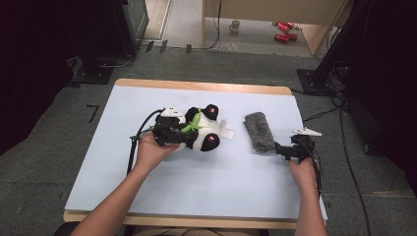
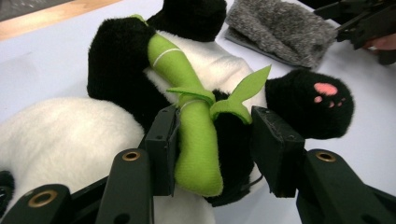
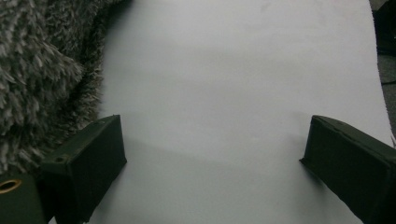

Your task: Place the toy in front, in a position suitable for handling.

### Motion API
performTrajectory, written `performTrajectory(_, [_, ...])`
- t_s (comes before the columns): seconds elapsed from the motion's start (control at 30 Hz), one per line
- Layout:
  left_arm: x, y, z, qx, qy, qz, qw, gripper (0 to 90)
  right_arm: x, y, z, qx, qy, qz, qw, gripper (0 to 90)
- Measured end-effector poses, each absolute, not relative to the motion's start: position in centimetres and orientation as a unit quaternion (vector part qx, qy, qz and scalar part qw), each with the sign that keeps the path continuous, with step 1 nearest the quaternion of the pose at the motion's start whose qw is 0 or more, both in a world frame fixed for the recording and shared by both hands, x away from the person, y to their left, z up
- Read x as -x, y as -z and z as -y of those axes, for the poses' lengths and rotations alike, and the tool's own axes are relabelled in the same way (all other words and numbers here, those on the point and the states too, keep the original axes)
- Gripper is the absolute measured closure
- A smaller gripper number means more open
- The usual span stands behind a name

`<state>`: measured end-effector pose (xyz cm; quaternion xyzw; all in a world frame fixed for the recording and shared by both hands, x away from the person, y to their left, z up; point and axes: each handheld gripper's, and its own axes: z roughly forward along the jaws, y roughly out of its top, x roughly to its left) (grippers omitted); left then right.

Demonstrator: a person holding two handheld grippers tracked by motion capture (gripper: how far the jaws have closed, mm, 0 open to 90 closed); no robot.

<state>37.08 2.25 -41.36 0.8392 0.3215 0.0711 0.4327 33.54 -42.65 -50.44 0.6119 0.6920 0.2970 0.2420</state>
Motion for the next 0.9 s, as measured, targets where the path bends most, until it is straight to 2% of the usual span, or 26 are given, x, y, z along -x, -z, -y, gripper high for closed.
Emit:
performTrajectory(0.07, [-37.0,41.7,-2.1,-0.838,-0.077,-0.323,0.434,57.4,-33.5,50.4,42.6,-0.612,-0.297,-0.692,0.242,4.4])
performTrajectory(0.17, [-36.8,41.4,-2.2,-0.835,-0.068,-0.333,0.432,70.4,-33.5,50.4,42.6,-0.612,-0.297,-0.692,0.242,4.4])
performTrajectory(0.27, [-36.6,41.0,-2.4,-0.83,-0.07,-0.34,0.436,76.0,-33.5,50.4,42.7,-0.612,-0.297,-0.692,0.242,4.4])
performTrajectory(0.63, [-33.0,39.6,-2.1,-0.826,-0.048,-0.355,0.435,78.2,-33.5,50.4,42.7,-0.612,-0.297,-0.692,0.242,4.4])
performTrajectory(0.73, [-32.5,39.5,-2.0,-0.82,-0.023,-0.363,0.442,78.2,-33.5,50.4,42.7,-0.612,-0.297,-0.692,0.241,4.4])
performTrajectory(0.9, [-31.8,39.5,-1.2,-0.828,-0.018,-0.347,0.441,77.9,-33.6,50.4,42.7,-0.612,-0.297,-0.692,0.241,4.3])
